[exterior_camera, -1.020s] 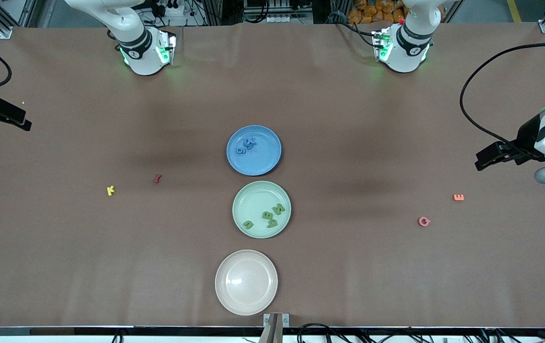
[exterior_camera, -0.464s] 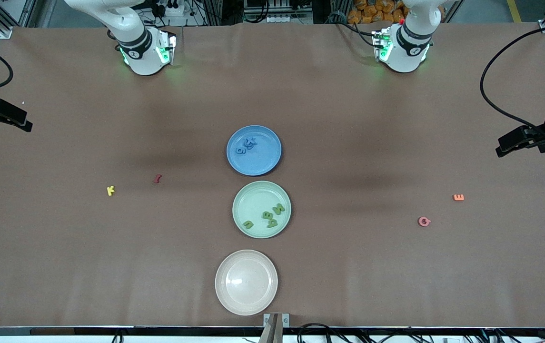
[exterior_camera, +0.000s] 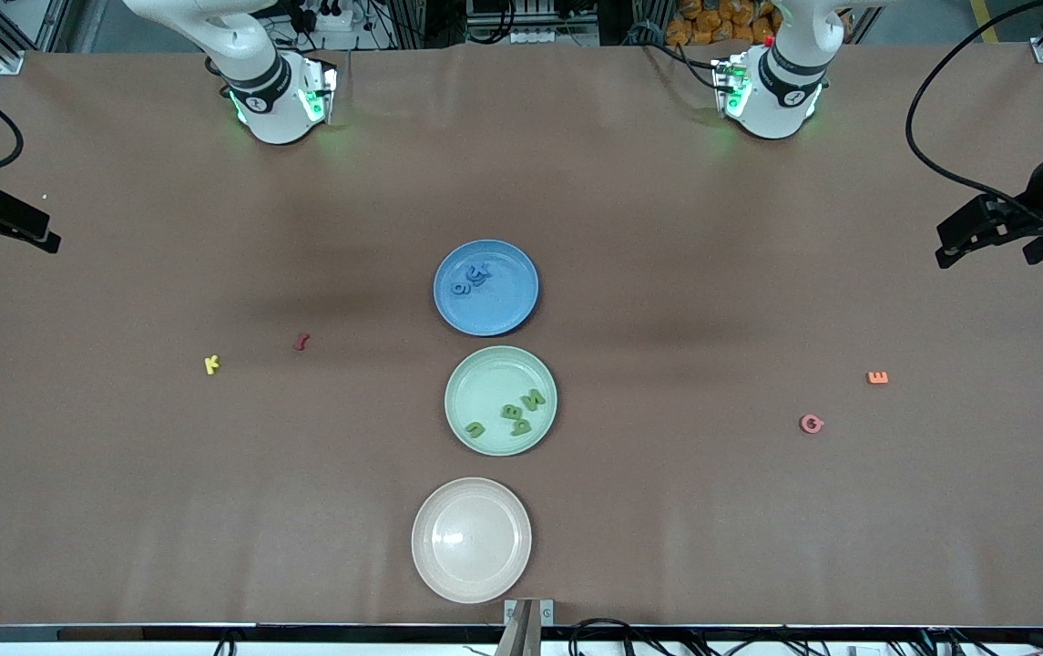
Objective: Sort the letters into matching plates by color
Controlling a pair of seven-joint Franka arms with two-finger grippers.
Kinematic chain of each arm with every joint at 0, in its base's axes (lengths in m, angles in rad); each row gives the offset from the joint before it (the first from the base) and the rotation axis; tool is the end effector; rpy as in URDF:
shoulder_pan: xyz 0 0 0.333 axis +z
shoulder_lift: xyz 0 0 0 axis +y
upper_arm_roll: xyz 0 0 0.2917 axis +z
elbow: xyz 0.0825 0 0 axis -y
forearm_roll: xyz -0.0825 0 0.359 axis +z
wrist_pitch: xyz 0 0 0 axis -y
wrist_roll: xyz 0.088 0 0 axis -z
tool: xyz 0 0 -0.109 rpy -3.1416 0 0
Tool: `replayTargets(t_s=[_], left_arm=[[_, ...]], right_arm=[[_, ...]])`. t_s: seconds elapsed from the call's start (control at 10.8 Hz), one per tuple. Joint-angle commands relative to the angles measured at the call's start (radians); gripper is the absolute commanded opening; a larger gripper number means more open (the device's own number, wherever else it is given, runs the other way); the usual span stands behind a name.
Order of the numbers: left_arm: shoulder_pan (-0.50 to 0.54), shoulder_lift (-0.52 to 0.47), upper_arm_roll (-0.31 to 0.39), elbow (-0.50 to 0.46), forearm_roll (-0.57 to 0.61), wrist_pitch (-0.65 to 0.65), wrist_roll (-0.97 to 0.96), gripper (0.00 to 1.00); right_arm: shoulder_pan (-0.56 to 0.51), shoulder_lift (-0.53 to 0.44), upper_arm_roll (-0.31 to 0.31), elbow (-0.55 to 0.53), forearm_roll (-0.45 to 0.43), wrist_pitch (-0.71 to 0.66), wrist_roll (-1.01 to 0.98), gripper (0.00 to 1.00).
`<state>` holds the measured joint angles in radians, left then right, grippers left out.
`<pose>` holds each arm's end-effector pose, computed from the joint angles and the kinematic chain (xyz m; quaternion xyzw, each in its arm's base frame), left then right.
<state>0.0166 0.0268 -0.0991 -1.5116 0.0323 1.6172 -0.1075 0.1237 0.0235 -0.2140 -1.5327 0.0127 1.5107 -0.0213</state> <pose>0.5412 -0.0406 0.6149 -0.9990 -0.0124 -0.0407 0.0110 0.5280 -0.0450 0.5978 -0.9992 0.0343 0.0222 0.0051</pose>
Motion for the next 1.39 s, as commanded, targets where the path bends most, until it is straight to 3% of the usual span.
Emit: replayTargets(t_s=[0.0,0.83,1.3], left_arm=[[-0.02,-0.042,0.025,-0.039,-0.019,-0.002,0.052,1.0],[-0.024,0.004,0.021,-0.004,-0.032,0.061,0.063,1.0],[-0.018,0.002,0.021,-0.004,-0.065,0.061,0.063,1.0]], right_arm=[[0.007,-0.007,-0.008,-0.01,0.001,0.005,0.001,1.0],[0.007,-0.007,-0.008,-0.009,0.001,0.005,0.001,1.0],[0.008,-0.008,-0.002,-0.003,0.047,0.003,-0.008,1.0]])
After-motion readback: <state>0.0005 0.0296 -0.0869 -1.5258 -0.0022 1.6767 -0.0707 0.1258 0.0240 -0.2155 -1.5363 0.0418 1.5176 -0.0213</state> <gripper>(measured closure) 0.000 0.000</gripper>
